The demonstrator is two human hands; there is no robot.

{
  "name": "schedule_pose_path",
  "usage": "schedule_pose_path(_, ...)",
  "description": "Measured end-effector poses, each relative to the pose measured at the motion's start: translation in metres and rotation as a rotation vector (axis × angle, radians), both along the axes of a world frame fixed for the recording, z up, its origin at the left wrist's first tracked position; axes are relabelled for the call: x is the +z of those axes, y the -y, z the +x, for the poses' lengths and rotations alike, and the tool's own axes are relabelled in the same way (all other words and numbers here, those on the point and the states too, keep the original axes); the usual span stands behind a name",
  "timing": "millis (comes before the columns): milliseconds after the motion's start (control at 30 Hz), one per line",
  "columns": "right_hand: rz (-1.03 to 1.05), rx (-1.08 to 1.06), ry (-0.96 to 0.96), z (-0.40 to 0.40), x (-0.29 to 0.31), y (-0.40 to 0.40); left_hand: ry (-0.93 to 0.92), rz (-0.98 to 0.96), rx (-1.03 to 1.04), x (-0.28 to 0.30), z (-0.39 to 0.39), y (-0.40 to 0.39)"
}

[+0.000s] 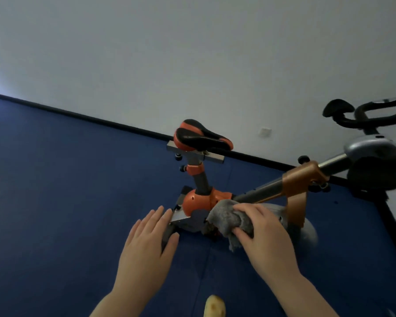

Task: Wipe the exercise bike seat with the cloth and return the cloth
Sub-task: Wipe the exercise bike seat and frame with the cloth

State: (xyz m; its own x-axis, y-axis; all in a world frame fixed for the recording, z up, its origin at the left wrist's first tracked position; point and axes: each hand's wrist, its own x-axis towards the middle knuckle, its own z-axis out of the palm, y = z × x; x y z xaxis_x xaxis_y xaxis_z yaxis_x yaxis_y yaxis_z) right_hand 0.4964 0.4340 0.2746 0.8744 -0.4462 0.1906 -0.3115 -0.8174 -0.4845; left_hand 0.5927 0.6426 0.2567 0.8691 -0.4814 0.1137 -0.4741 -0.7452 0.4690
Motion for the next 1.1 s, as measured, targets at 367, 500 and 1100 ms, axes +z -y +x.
schedule_pose_path(367, -0.017, 0.142, -0.035, 0.145, 0.0, 0.069, 0.005, -0.033, 0.089, 0.003, 0.127, 0.076)
schedule_pose_path(500, -0.043, 0.139, -0.067, 0.191, 0.0, 0.089, -0.028, -0.051, 0.094, 0.0, 0.166, 0.092)
schedule_pose_path(1100, 0.024, -0.138, -0.067, 0.332, -0.026, 0.085, -0.131, 0.02, -0.218, -0.029, 0.359, 0.117)
